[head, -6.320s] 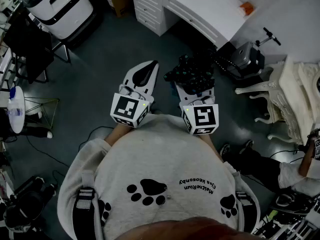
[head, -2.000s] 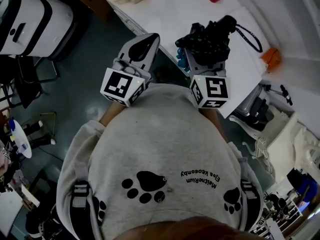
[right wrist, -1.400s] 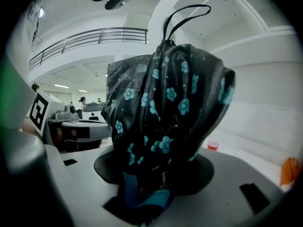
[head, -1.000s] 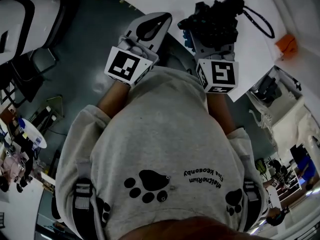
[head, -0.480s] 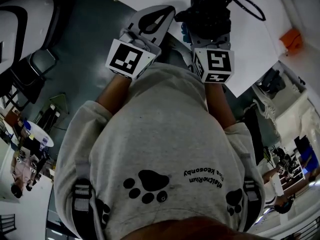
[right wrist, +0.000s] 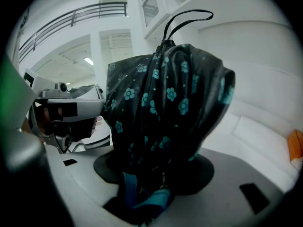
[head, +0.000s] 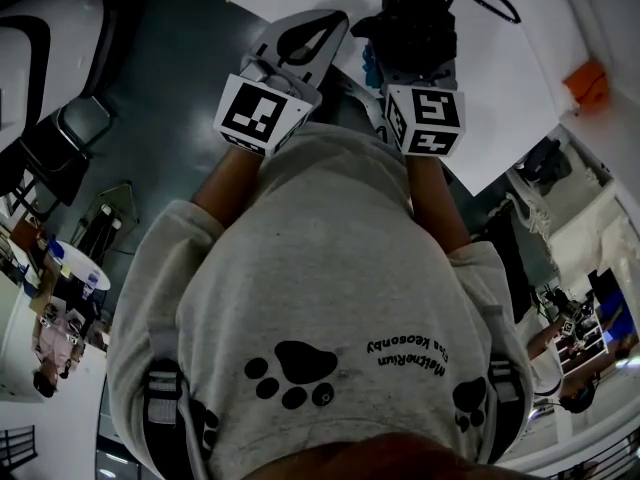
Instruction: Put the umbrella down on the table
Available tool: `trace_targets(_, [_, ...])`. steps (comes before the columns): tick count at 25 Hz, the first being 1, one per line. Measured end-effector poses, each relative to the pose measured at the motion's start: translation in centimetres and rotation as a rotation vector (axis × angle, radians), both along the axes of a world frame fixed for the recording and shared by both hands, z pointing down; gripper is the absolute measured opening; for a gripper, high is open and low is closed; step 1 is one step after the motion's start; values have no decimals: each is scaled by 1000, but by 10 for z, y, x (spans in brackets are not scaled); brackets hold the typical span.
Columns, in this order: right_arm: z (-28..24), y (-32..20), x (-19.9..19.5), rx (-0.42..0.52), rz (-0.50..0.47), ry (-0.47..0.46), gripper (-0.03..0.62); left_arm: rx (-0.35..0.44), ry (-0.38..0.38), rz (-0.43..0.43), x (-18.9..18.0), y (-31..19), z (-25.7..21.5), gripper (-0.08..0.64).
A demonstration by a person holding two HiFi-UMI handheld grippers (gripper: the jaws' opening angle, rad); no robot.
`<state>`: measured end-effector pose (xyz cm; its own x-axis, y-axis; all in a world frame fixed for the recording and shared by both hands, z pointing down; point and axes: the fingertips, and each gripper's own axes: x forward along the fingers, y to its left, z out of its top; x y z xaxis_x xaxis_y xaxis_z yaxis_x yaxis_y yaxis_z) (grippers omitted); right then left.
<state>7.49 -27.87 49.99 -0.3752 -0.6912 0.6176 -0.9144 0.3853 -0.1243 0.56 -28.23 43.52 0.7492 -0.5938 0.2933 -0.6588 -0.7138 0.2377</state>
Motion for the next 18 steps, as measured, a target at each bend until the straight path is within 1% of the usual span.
trace_targets(10, [19, -27, -6, -60, 25, 5, 264, -35, -21, 27, -2, -24, 19, 17])
trace_targets(18, [38, -51, -1, -133, 49, -15, 265, -77, -27, 52, 7, -45, 38, 17])
